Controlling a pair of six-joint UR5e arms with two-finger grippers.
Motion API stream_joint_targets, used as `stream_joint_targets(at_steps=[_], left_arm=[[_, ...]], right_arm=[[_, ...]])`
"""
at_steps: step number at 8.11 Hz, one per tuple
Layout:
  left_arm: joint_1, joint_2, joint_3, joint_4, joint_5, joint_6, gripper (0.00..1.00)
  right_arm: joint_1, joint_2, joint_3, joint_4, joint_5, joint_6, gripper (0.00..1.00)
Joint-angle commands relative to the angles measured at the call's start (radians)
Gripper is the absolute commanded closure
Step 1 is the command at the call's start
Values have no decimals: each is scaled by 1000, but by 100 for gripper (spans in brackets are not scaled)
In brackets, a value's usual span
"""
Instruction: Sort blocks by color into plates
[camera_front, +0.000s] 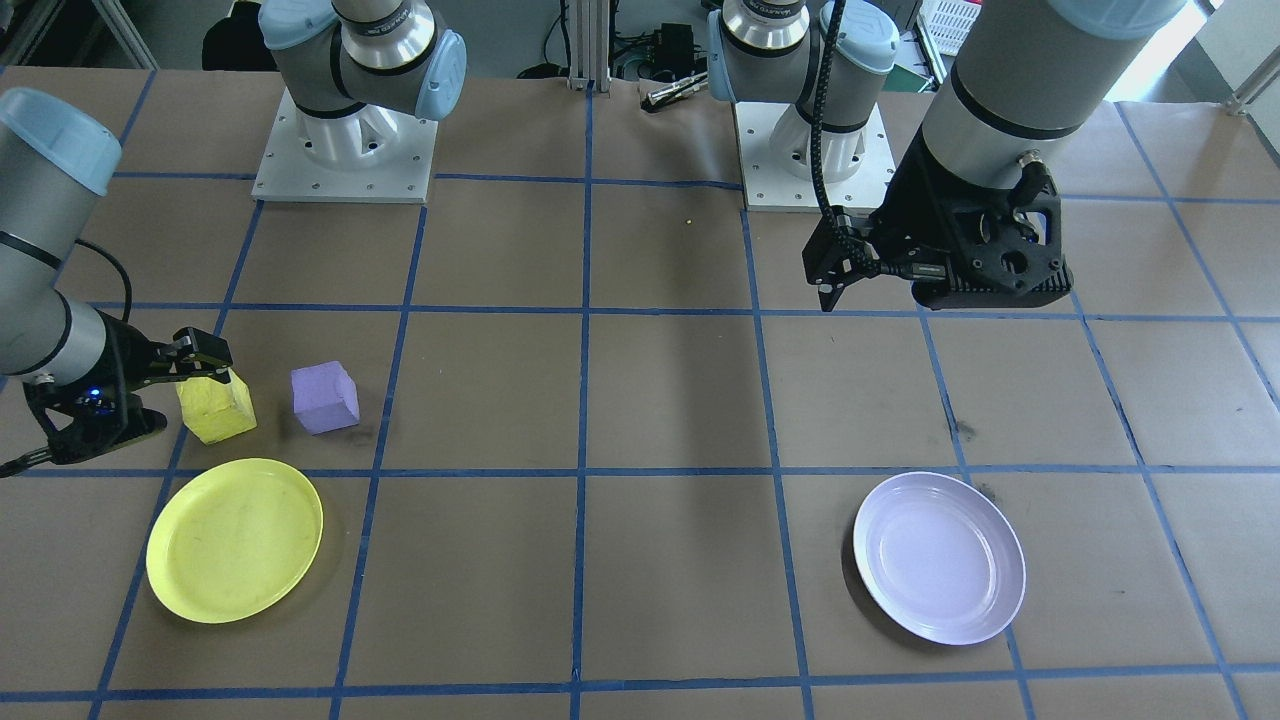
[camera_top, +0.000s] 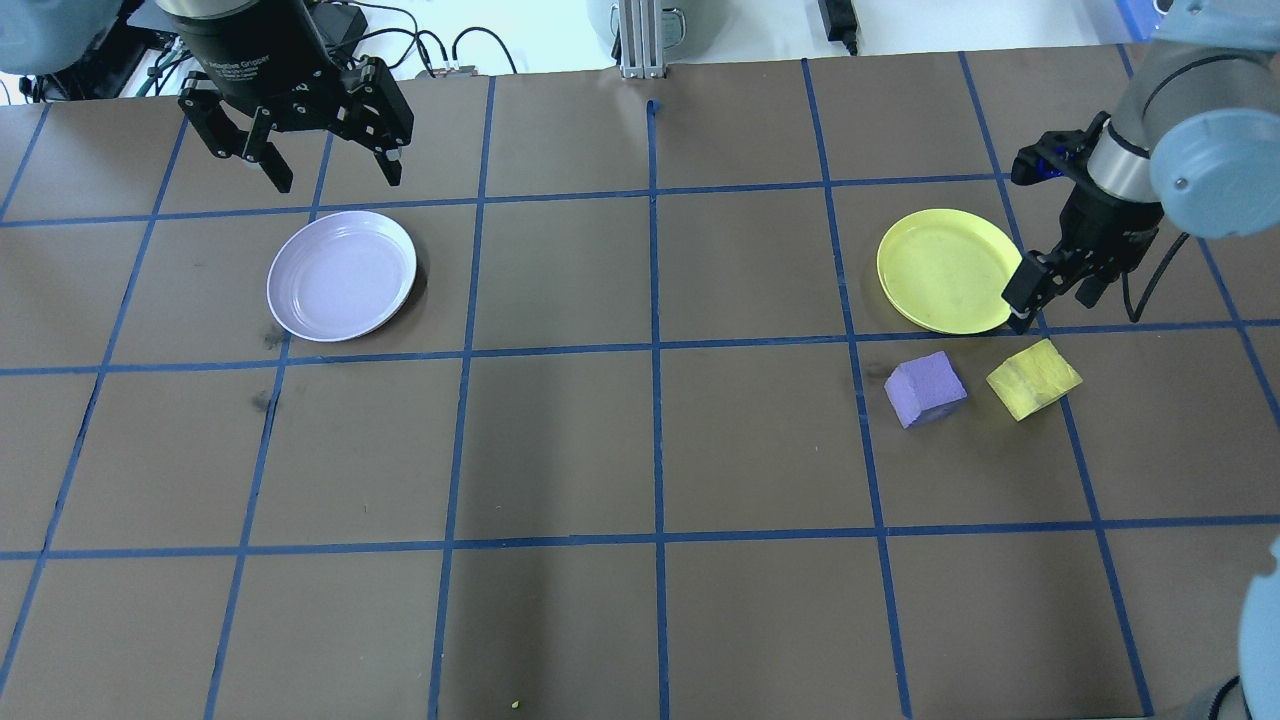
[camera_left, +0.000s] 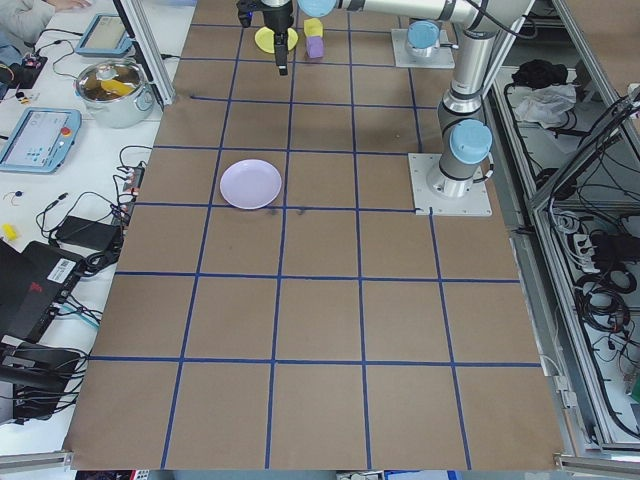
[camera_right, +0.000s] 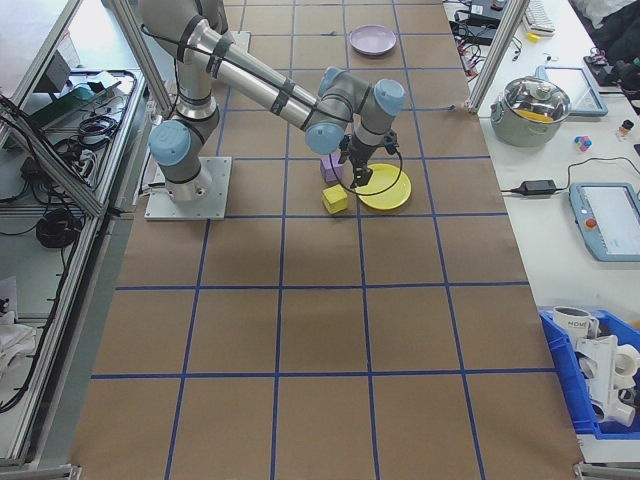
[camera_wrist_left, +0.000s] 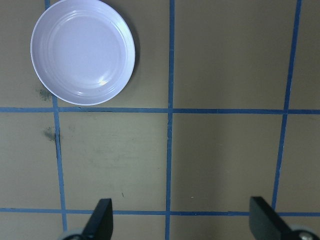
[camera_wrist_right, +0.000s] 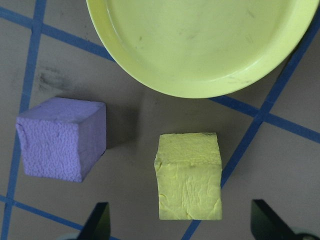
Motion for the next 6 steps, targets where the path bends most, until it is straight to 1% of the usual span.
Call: stream_joint_targets(at_steps=[1,2,3,4,5,6], left_arm=[[2,0,-1,0,-5,0,0],[2,1,-1,0,-7,0,0],[2,3,-1,0,-5,0,0],[2,6,1,0,-5,0,0],[2,6,1,0,-7,-1,0],[1,10,1,0,-7,-1,0]], right_arm=[[0,5,104,-86,-85,-26,0],[0,7,104,-89,-83,-26,0],[0,20,104,-115,-77,-26,0],[0,48,105,-126,-71,-25,0],[0,77,104,-156,-72,-28,0],[0,92,104,-170,-72,-26,0]])
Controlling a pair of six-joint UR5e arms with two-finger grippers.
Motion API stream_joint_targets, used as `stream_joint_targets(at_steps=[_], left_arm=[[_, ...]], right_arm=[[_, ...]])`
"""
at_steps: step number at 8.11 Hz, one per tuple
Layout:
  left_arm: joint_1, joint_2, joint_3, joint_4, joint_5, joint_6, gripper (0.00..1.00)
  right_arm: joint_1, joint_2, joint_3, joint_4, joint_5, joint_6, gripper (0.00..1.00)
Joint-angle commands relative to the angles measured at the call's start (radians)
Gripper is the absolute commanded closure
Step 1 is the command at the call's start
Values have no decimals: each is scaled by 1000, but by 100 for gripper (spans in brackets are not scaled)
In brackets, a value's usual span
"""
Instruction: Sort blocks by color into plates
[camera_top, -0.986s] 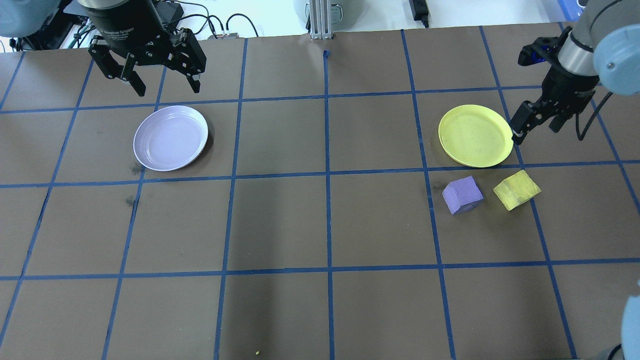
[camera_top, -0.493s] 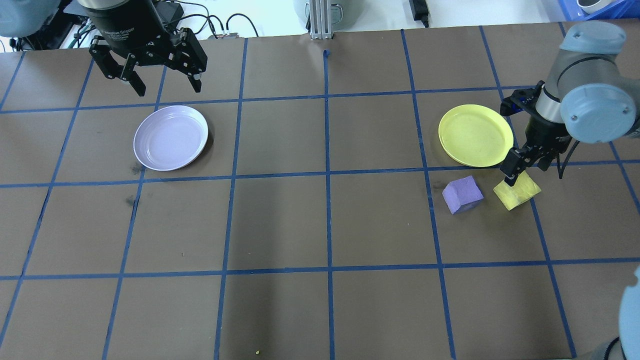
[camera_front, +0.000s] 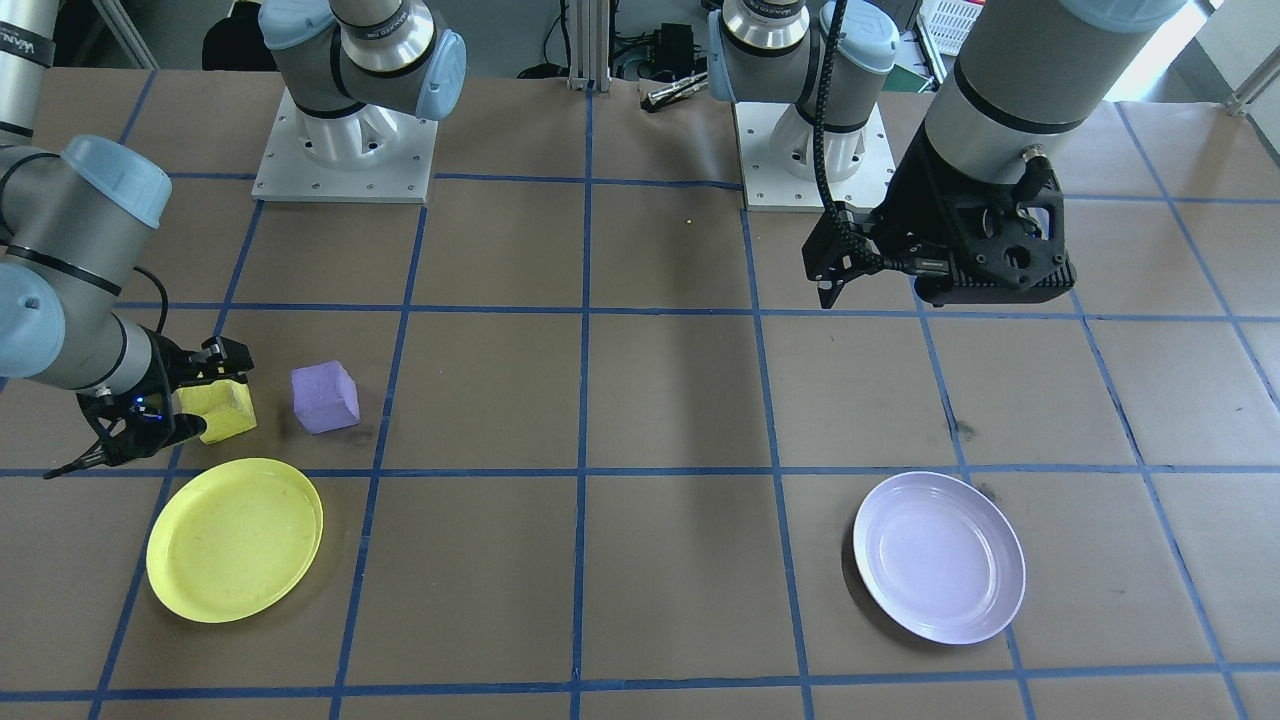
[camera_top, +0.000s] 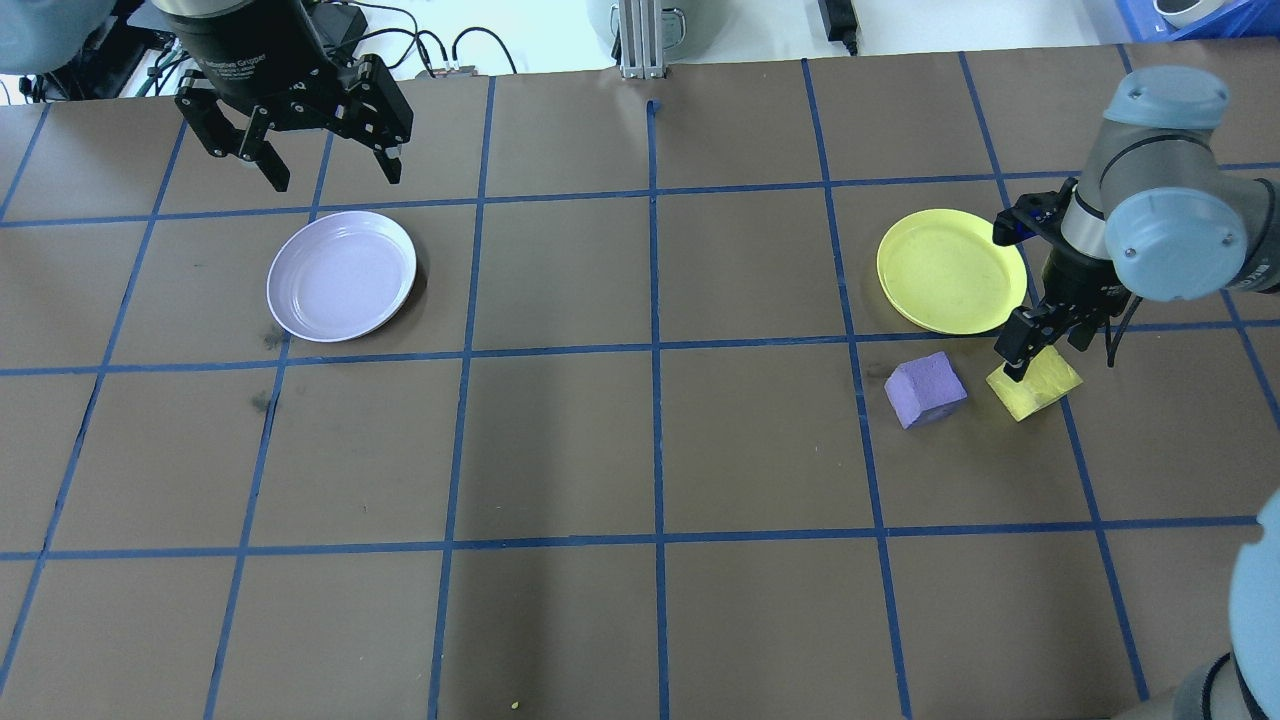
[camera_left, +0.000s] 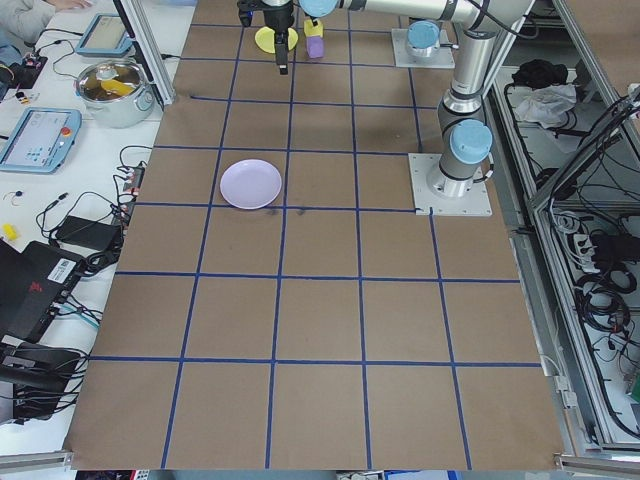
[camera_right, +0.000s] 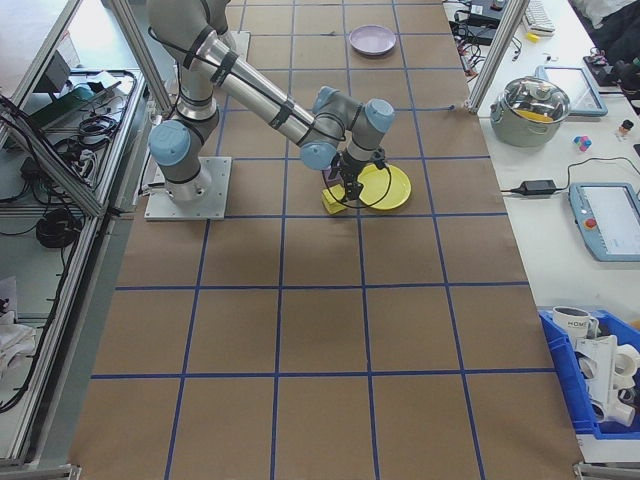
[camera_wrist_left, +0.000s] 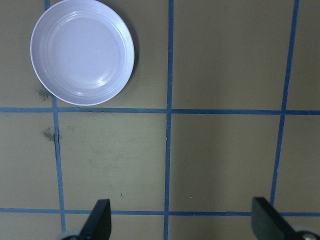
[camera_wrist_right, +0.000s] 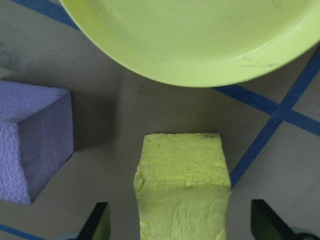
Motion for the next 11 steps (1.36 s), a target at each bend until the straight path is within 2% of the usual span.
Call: stream_joint_targets(at_steps=[1,3,4,5,7,8,10,11], left_arm=[[-1,8,-3,0,1,2,0],[-1,10,-4,0,1,2,0],[0,8,-4,0,4,2,0],[0,8,-9,0,4,2,0],[0,10,-18,0,1,2,0],[0,11,-16,0,2,2,0],[0,10,-18,0,1,2,0],[0,8,-18,0,2,2,0]], right_arm=[[0,43,3,-35,2,0,0],[0,49,12,-46,1,-30,1],[-2,51,12,-37,-1,-35,12],[0,51,12,-35,-2,-49,49],[-2,51,12,-31,-1,-110,94],[-2,51,8,-32,1,-112,100],[-3,34,-43,-28,1,-115,100],[-2,29,-95,22,13,-112,100]])
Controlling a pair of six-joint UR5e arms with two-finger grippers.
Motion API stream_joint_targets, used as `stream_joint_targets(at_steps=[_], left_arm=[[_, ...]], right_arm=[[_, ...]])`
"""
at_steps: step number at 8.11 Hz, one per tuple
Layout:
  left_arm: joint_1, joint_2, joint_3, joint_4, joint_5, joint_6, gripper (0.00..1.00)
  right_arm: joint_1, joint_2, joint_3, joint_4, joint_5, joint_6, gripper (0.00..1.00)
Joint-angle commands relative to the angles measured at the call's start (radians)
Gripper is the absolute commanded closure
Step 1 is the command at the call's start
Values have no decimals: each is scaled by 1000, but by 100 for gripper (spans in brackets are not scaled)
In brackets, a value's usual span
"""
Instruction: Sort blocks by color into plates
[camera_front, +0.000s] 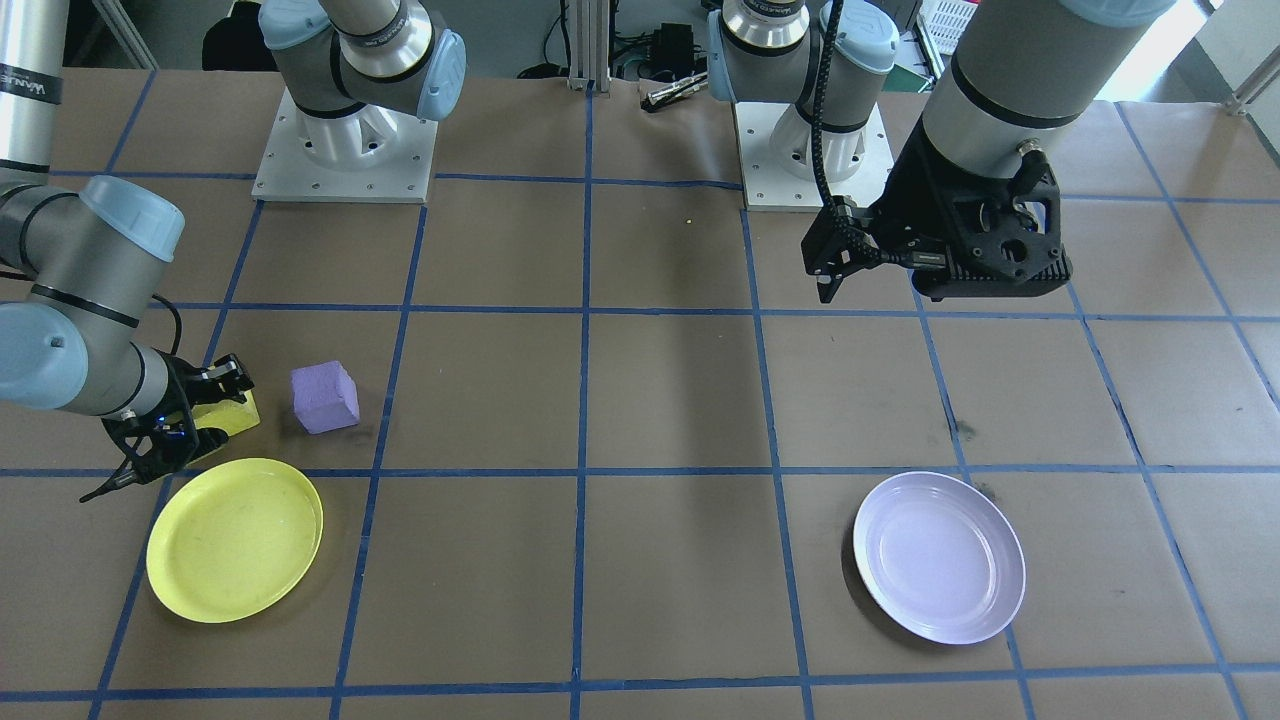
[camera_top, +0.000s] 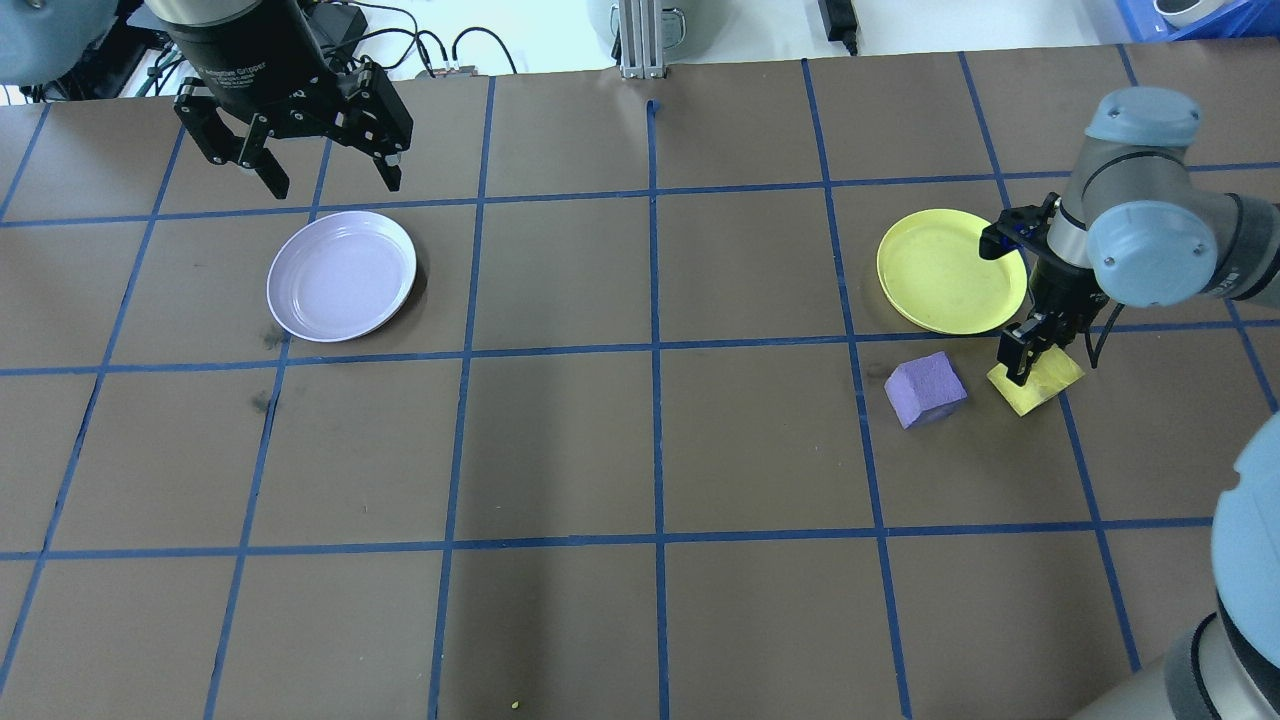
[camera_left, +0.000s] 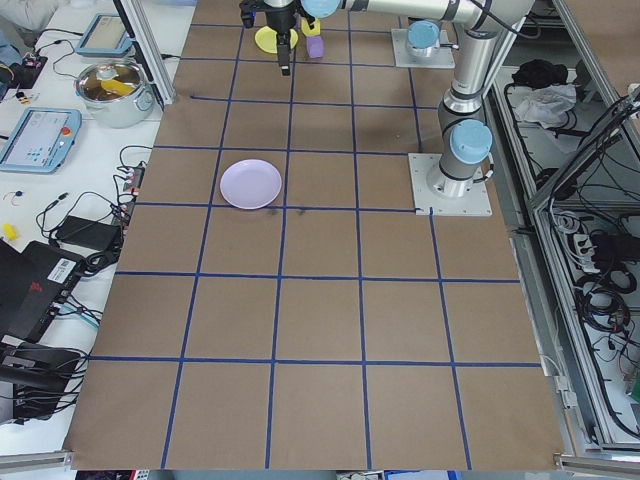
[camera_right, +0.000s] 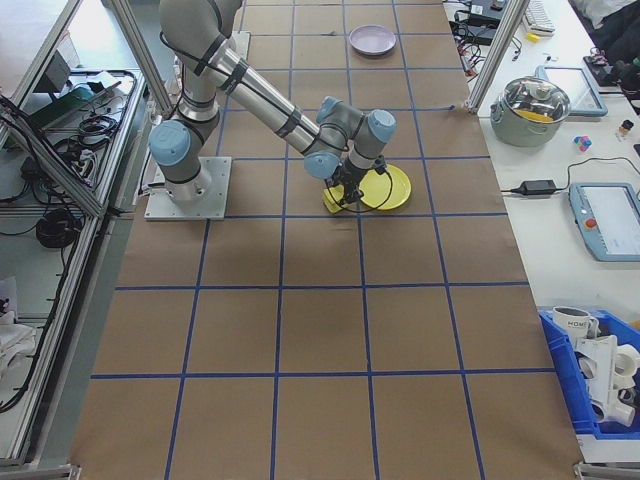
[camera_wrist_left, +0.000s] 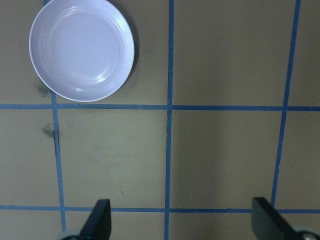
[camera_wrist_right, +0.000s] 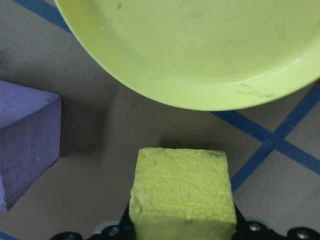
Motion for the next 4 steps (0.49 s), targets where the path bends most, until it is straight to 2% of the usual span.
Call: stream_joint_targets(at_steps=[1,2,4], left_arm=[[0,2,1,-1,6,-1,0],[0,2,-1,-1,7,-1,0],[0,2,-4,9,4,-1,0]], right_arm=[[1,-11,-153,114,56,10,100],[4,-11,-225,154,90,39,100],[11,10,-267,141,174,189,100]])
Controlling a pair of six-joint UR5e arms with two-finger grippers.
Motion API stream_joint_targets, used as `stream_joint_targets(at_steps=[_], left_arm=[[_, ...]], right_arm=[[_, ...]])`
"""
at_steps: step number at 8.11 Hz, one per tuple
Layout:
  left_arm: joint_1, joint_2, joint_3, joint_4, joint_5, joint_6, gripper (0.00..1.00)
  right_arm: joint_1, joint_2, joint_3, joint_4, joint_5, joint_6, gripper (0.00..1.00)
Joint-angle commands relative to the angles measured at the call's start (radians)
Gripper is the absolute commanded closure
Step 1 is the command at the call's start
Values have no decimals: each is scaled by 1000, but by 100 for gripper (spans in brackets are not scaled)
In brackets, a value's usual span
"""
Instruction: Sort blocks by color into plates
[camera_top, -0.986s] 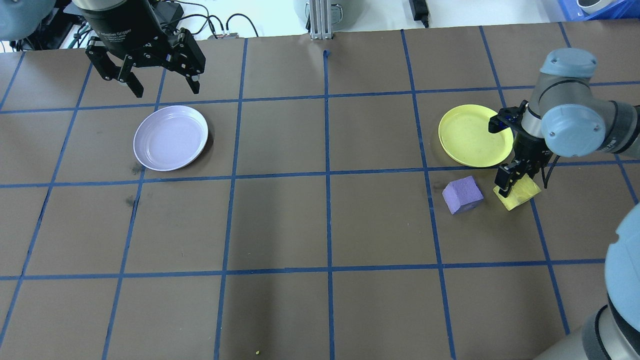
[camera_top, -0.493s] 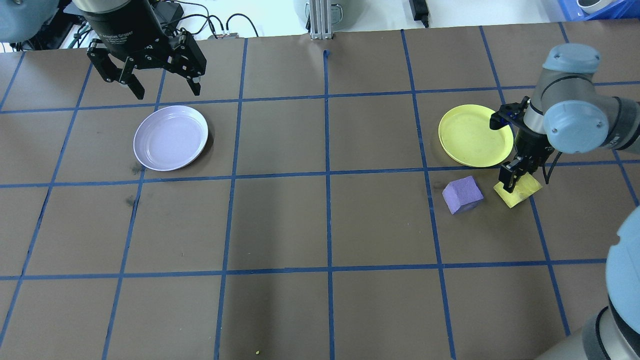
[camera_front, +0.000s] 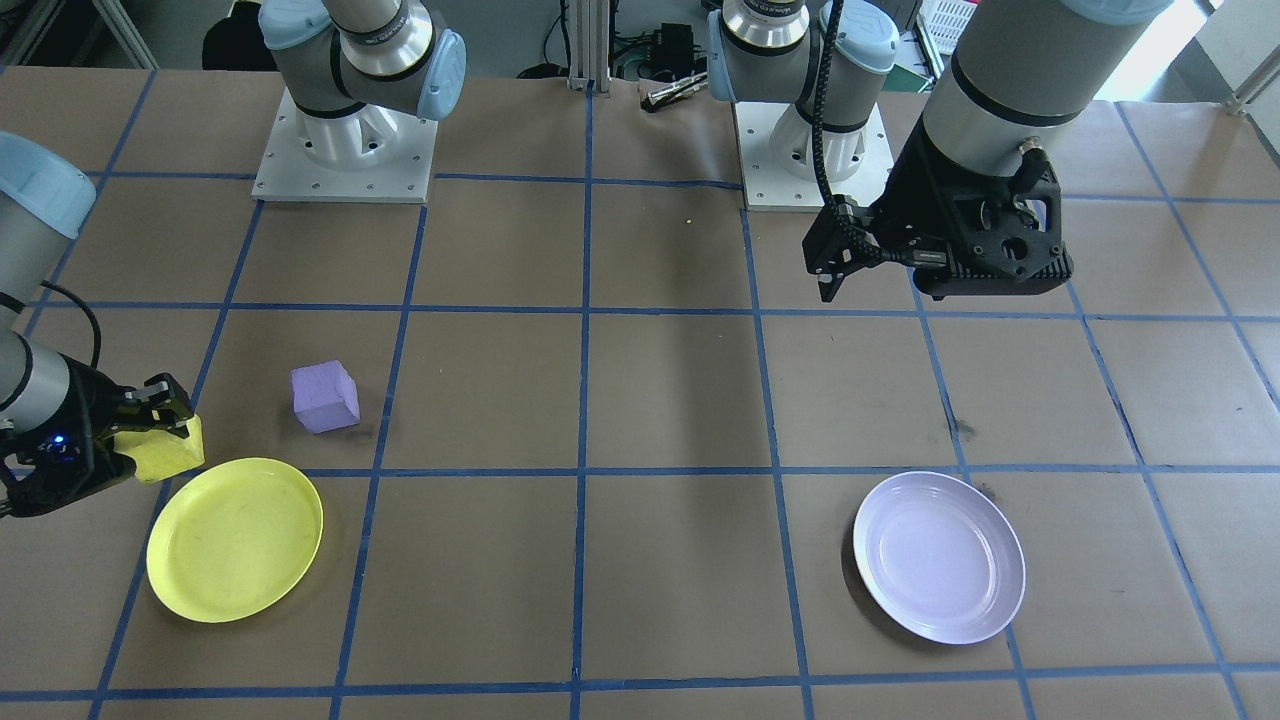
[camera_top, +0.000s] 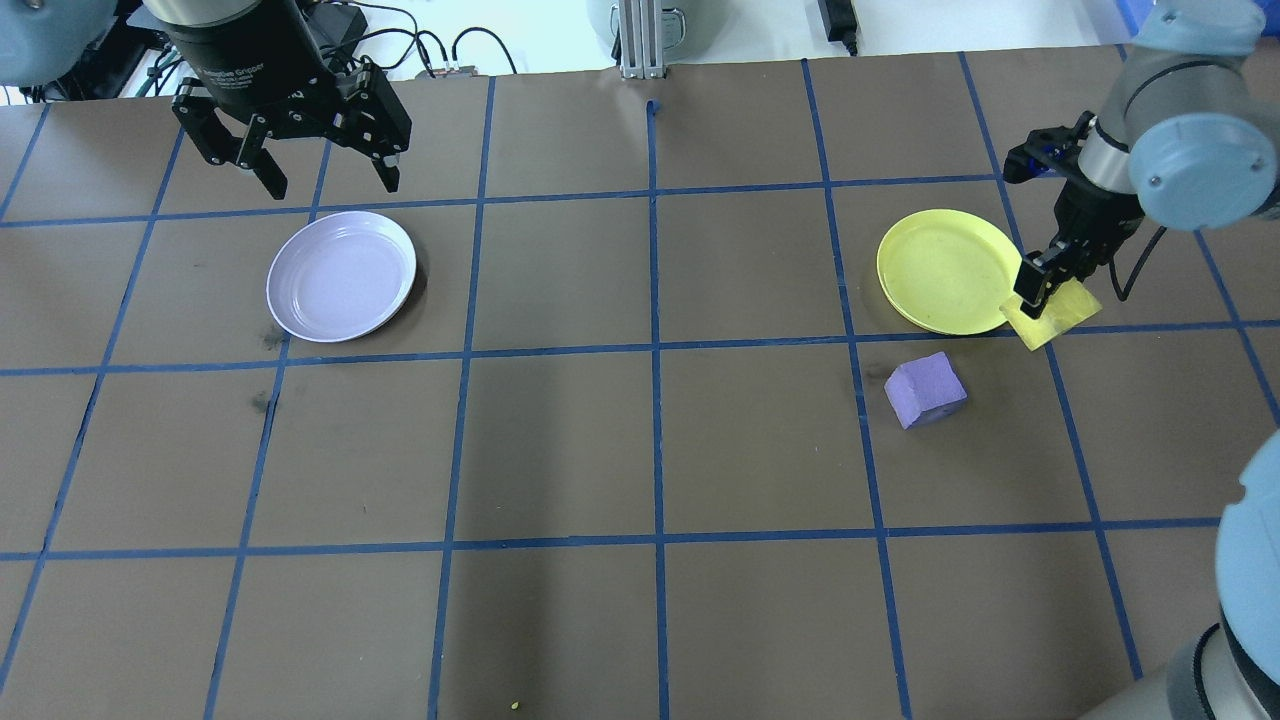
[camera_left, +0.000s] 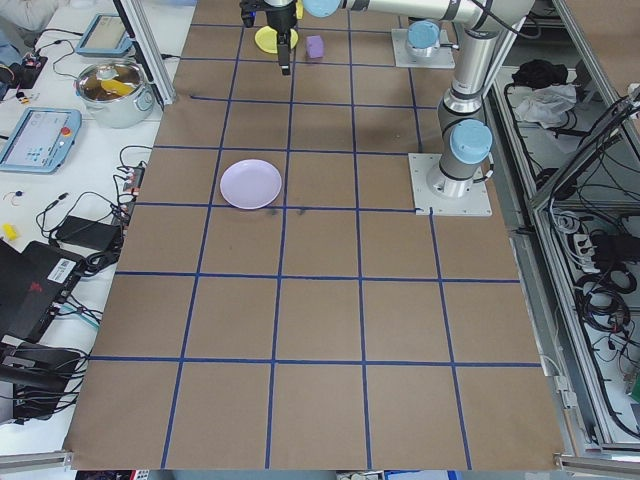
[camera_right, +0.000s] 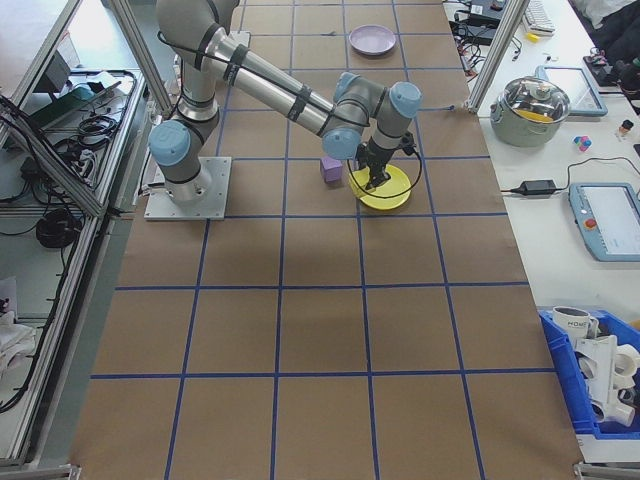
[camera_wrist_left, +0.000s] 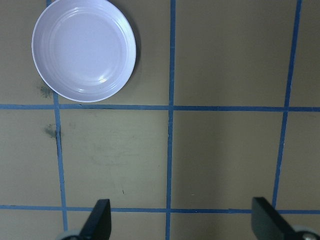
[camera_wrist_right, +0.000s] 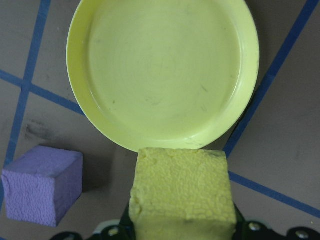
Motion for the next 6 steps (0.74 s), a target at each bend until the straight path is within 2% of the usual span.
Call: stream_joint_targets(at_steps=[1,2,5,6], left_arm=[[0,-1,-8,19,1,1,0],[0,-1,-10,29,-2,1,0],[0,-1,-10,29,1,1,0],[0,-3,-10,29,1,1,0]], right_arm=[[8,60,-51,-64,103,120,100],[8,103,-49,-124,102,161,100],[73,146,-51,-138,104,292,100],[79,157,-51,-140,98,293,94]])
